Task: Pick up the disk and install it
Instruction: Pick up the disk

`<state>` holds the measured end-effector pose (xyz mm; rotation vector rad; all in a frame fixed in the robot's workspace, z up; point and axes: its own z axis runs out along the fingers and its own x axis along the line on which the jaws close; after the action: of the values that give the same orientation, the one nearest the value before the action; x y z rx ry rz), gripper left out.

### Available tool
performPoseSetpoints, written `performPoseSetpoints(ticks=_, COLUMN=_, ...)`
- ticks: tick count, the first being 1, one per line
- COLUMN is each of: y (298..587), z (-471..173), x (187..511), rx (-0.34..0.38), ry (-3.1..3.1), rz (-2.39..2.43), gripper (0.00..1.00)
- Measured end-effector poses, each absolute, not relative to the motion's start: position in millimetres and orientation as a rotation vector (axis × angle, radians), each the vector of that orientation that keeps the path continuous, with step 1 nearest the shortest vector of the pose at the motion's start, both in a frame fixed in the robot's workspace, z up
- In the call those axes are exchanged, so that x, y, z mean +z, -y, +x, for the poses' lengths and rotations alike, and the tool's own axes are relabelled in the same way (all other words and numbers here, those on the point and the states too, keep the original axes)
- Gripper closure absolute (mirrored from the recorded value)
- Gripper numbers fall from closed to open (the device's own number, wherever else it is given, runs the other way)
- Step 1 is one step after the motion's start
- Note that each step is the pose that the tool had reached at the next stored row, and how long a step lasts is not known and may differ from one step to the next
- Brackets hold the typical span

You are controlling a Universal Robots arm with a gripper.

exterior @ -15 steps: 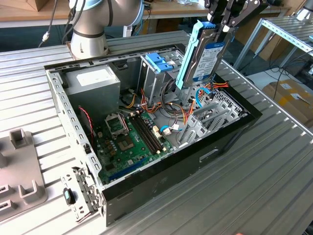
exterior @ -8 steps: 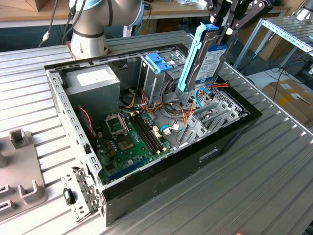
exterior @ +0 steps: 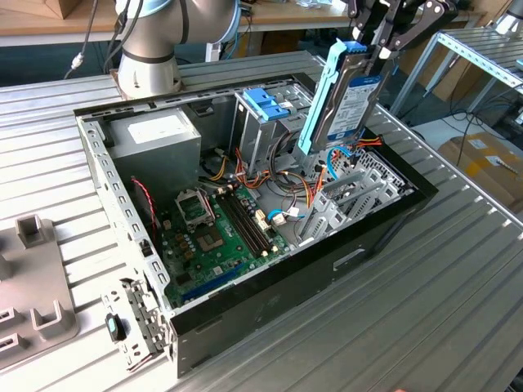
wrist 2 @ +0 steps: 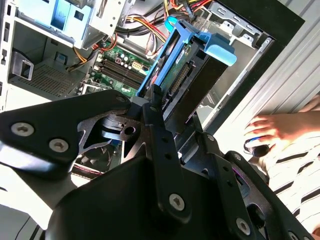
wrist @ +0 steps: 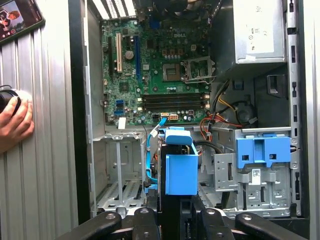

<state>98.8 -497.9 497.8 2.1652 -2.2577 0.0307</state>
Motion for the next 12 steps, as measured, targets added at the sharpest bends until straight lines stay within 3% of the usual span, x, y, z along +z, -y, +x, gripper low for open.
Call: performPoseSetpoints(ticks=12, y=498.0, z=104.4, x=497.8, rx=0.031, ry=2.258, rz=2.165, gripper=0.65)
